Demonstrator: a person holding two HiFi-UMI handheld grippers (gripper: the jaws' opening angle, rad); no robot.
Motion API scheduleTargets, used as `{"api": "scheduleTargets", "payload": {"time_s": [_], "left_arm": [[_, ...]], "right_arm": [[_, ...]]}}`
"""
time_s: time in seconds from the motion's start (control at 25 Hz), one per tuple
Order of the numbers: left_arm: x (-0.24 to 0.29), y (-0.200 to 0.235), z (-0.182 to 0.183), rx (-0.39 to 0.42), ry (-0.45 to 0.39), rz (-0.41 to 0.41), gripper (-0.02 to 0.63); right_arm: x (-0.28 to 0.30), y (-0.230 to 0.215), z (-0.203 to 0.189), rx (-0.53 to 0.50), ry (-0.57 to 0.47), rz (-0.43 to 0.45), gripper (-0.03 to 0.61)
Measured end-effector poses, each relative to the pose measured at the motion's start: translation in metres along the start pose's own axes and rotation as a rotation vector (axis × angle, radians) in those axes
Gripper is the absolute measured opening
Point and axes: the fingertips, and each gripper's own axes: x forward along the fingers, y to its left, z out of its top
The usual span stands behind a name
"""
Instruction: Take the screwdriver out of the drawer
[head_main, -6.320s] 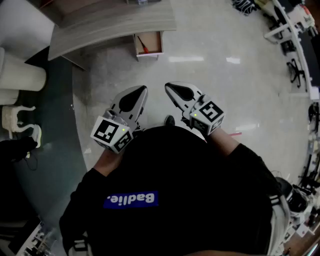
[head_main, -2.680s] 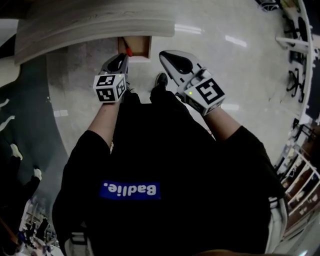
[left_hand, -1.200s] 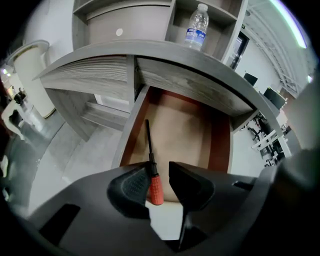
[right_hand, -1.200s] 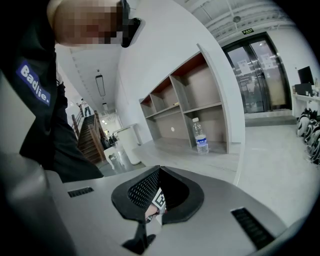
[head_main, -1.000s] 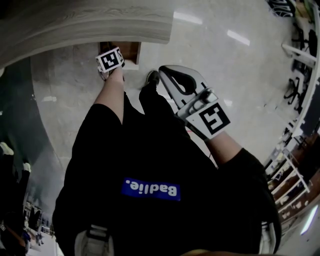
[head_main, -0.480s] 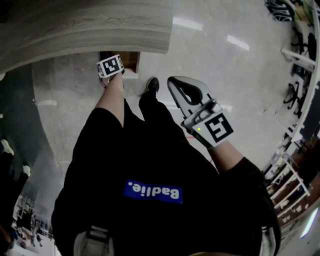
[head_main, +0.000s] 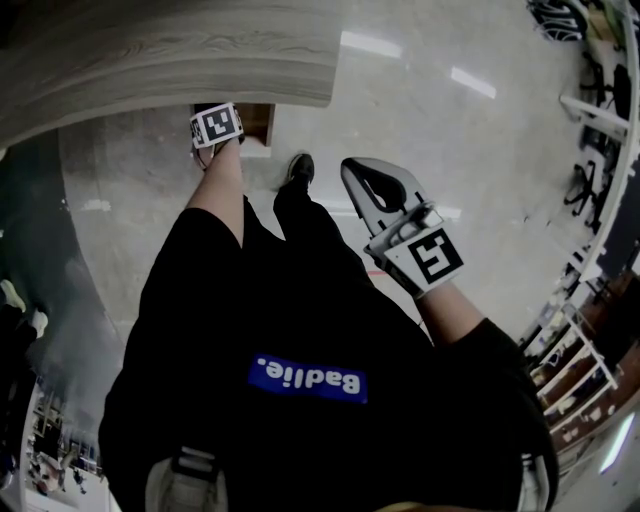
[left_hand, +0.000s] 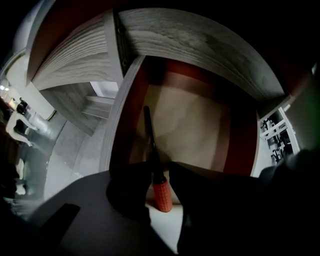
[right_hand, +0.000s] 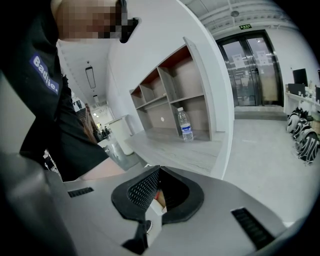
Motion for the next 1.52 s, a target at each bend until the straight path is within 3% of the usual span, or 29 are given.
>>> {"api": "scheduleTargets", "payload": {"time_s": [0.28,0.44,0.8,1.0,1.08,1.52], "left_arm": [[0.004,-0.003,0.001,0.044,-0.020,-0.013,0.106],[-0.002,-0.007,0.015,0.062,-0.079,-0.046,0.058],[-0.024,-0.008,0.020,0.008,-0.144,-0.088,0.057],[-0.036,-0.009,0.005,-0.119,-0.056,-0.121,0.057],[-0.042,-0.004,0.003,-0.148,-0.073,-0.143,0.057],[-0.068,0.002,-0.002,-0.145,-0.093,-0.185,0.057]], "right_arm": [[-0.008,-0.004,-0.005,0.017,0.011,-0.007,0.028],[-0.012,-0.005,-0.003,0.015,0.005,-0.020,0.028],[-0.015,0.011,0.006,-0.010,-0.021,-0.024,0.028],[-0.019,0.010,0.016,-0.011,-0.038,-0.043,0.028],[-0.020,0.019,0.017,-0.018,-0.047,-0.049,0.028],[-0.019,0.032,0.042,-0.055,-0.102,-0.059,0.028]]}}
